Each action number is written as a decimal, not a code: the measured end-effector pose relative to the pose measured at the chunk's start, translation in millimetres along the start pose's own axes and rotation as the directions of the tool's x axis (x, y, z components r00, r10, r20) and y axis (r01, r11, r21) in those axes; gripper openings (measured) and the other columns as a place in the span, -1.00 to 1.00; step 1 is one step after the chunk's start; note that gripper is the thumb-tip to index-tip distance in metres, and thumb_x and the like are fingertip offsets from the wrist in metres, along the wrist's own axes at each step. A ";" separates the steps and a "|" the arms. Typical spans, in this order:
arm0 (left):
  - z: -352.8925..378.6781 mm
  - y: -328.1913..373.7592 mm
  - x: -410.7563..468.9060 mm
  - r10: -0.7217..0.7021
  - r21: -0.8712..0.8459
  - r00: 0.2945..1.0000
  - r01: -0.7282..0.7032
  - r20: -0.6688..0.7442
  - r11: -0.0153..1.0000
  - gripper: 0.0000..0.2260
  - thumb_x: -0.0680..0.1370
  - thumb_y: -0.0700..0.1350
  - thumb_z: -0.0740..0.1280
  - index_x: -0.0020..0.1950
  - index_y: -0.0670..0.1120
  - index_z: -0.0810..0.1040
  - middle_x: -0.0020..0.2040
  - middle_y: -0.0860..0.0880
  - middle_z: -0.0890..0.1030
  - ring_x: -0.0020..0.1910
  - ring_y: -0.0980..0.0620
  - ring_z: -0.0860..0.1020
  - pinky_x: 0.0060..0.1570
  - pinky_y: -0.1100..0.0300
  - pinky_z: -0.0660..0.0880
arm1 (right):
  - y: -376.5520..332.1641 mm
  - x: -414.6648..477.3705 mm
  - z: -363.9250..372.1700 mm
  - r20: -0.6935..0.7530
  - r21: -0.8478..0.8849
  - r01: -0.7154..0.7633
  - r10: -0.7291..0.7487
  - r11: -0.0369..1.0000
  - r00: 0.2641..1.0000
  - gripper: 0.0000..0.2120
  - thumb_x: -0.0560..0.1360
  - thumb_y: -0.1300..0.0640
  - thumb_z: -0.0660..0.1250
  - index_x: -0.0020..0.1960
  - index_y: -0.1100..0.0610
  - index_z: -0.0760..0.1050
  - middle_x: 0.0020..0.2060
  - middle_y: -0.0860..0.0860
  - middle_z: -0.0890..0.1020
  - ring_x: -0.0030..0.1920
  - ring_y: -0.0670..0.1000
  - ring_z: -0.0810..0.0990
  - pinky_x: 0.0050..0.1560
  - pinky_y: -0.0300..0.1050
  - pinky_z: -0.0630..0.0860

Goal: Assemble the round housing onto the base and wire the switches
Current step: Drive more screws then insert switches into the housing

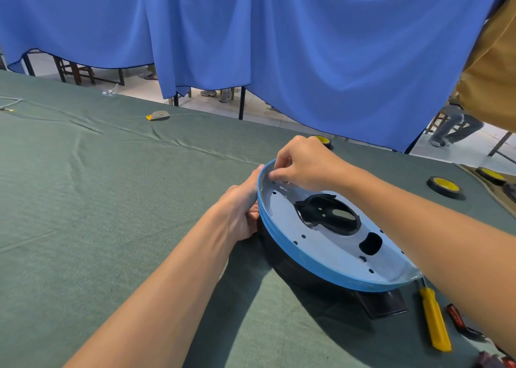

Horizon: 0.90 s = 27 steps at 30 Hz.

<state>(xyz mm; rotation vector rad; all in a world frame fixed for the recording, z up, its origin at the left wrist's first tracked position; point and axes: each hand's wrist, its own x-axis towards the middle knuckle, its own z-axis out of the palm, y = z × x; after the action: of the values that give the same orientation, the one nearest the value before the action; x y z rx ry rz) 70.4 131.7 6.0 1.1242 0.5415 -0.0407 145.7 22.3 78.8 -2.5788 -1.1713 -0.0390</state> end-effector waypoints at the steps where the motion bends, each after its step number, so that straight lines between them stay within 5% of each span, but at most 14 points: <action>1: 0.4 0.2 -0.3 0.002 -0.002 1.000 -0.002 0.001 1.000 -0.66 0.51 0.18 0.42 -0.17 -0.09 0.52 -0.28 -0.02 0.58 -0.38 0.02 0.52 -0.34 0.20 0.46 | 0.3 -0.4 -1.1 -0.001 -0.023 -0.003 0.003 1.000 1.000 -0.76 0.47 -0.05 0.42 -0.27 0.08 0.65 -0.41 -0.10 0.58 -0.33 -0.17 0.43 -0.37 -0.21 0.36; 4: 1.6 0.6 -1.6 0.009 -0.025 1.000 -0.009 0.014 1.000 -0.65 0.50 0.17 0.43 -0.03 -0.11 0.55 -0.18 -0.06 0.61 -0.29 -0.02 0.56 -0.21 0.16 0.49 | 2.4 -2.5 -6.9 -0.002 -0.022 0.004 -0.004 1.000 1.000 -0.76 0.46 -0.07 0.43 -0.24 0.08 0.64 -0.43 -0.12 0.59 -0.40 -0.19 0.46 -0.38 -0.25 0.39; 7: 2.0 0.3 -1.3 0.009 -0.025 1.000 -0.008 0.018 1.000 -0.64 0.51 0.17 0.43 0.03 -0.11 0.53 -0.10 -0.08 0.61 -0.25 -0.04 0.57 -0.16 0.14 0.50 | 2.3 -5.4 -10.2 0.053 0.042 0.029 -0.032 0.999 0.998 -0.91 0.43 0.10 0.48 -0.08 0.08 0.68 -0.29 -0.12 0.65 -0.34 -0.28 0.55 -0.29 -0.43 0.45; 13: 1.6 1.0 -2.2 -0.005 -0.014 1.000 0.005 0.003 1.000 -0.66 0.51 0.17 0.42 -0.19 -0.08 0.50 -0.31 -0.01 0.57 -0.42 0.03 0.53 -0.40 0.22 0.46 | -1.6 -1.6 3.9 -0.024 -0.126 0.053 -0.056 0.991 0.998 -0.82 0.52 0.01 0.37 -0.14 0.09 0.65 -0.23 0.05 0.63 -0.19 0.02 0.52 -0.21 -0.10 0.45; 17: 2.1 0.8 -2.7 -0.002 -0.034 1.000 0.002 0.000 0.999 -0.65 0.50 0.17 0.43 -0.08 -0.12 0.53 -0.13 -0.08 0.57 -0.26 -0.02 0.53 -0.17 0.16 0.47 | 1.8 -3.0 -5.4 0.026 -0.004 0.041 -0.040 0.999 0.999 -0.89 0.48 0.06 0.42 -0.21 0.04 0.64 -0.38 -0.14 0.60 -0.38 -0.20 0.52 -0.37 -0.32 0.37; 19: 2.5 1.1 -2.9 -0.003 -0.033 1.000 0.003 -0.002 0.999 -0.64 0.50 0.17 0.44 -0.06 -0.13 0.52 -0.13 -0.08 0.56 -0.29 -0.01 0.51 -0.23 0.17 0.46 | 1.6 -3.6 -6.1 0.061 0.045 0.025 -0.028 0.999 0.998 -0.92 0.44 0.12 0.46 -0.23 0.01 0.65 -0.38 -0.19 0.61 -0.36 -0.27 0.55 -0.35 -0.40 0.41; 23: 3.0 1.7 -3.3 -0.010 -0.044 1.000 0.010 -0.002 0.999 -0.66 0.52 0.15 0.42 -0.02 -0.12 0.51 -0.21 -0.05 0.59 -0.36 0.01 0.54 -0.35 0.21 0.48 | 1.5 -0.9 0.9 0.049 0.037 -0.006 0.004 0.999 0.999 -0.86 0.42 0.16 0.47 -0.29 -0.02 0.62 -0.36 -0.19 0.60 -0.22 -0.17 0.59 -0.24 -0.25 0.53; 27: 2.9 1.0 -1.7 -0.012 -0.021 1.000 0.012 -0.012 1.000 -0.67 0.51 0.14 0.43 -0.04 -0.10 0.49 -0.18 -0.05 0.55 -0.28 0.00 0.48 -0.25 0.20 0.41 | 3.4 1.0 -1.1 0.022 0.045 0.012 -0.013 0.999 1.000 -0.96 0.39 0.17 0.48 -0.21 0.04 0.68 -0.43 -0.23 0.60 -0.35 -0.29 0.55 -0.42 -0.47 0.36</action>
<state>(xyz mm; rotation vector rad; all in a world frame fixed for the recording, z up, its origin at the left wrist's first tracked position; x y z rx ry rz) 70.4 129.2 8.4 1.1012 0.5587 -0.0381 149.0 20.7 79.1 -2.5391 -1.1827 0.0139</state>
